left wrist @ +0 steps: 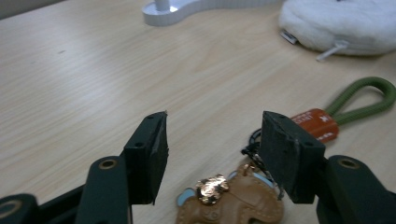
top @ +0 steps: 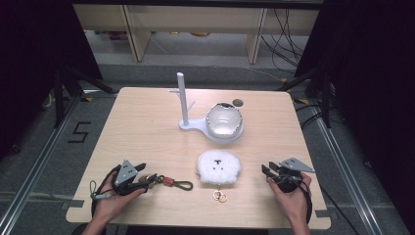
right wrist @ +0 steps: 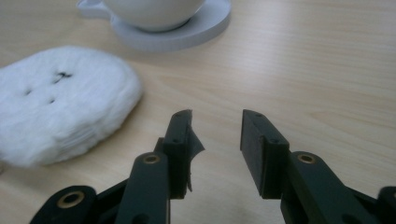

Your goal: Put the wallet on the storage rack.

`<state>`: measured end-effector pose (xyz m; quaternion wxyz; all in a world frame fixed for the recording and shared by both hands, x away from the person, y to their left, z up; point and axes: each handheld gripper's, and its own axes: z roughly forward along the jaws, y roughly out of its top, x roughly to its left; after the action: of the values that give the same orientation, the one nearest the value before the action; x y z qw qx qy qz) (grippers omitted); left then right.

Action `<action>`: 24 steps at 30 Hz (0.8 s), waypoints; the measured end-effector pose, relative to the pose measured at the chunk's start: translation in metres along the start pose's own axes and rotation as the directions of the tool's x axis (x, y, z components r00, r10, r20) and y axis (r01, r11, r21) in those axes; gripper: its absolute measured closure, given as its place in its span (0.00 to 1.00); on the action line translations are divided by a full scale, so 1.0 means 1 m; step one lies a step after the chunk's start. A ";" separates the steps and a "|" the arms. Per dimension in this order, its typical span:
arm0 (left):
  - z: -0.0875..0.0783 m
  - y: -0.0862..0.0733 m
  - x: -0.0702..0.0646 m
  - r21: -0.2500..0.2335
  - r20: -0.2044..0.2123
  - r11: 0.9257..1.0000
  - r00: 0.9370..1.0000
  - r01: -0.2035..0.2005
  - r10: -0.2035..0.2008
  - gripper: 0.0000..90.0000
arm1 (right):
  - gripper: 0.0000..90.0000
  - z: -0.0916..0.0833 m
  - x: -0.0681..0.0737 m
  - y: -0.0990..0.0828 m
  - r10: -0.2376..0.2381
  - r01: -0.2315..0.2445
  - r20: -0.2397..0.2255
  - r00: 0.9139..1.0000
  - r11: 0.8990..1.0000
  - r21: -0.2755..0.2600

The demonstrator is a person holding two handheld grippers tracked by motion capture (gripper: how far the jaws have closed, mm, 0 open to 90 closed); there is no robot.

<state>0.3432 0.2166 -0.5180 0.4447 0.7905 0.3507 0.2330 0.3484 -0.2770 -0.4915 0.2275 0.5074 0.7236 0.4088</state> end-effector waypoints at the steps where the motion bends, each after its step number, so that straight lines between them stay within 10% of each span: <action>1: 0.000 0.000 0.000 0.000 0.000 1.000 1.000 0.000 0.000 0.44 | 0.71 0.000 0.000 0.000 0.000 0.000 0.000 1.000 1.000 0.000; 11: 0.005 0.011 -0.008 0.044 0.060 0.998 0.997 -0.044 0.041 0.41 | 0.63 0.003 0.013 0.024 -0.010 0.032 -0.110 0.994 0.978 0.207; 16: 0.005 0.012 -0.009 0.069 0.080 0.996 0.996 -0.054 0.049 0.41 | 0.61 0.006 0.018 0.041 0.033 0.023 -0.141 0.989 0.927 0.375; 22: 0.005 0.015 -0.009 0.074 0.093 0.995 0.994 -0.068 0.061 0.40 | 0.62 0.018 0.024 0.055 0.031 0.034 -0.162 0.986 0.922 0.386; 24: 0.004 0.017 -0.008 0.090 0.095 0.991 0.992 -0.097 0.088 0.40 | 0.63 0.023 0.031 0.064 0.096 -0.017 -0.161 0.982 0.900 0.436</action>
<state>0.3469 0.2022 -0.5061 0.4109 0.8359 0.3038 0.2004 0.3889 -0.2304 -0.4488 0.0315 0.5275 0.7986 0.2880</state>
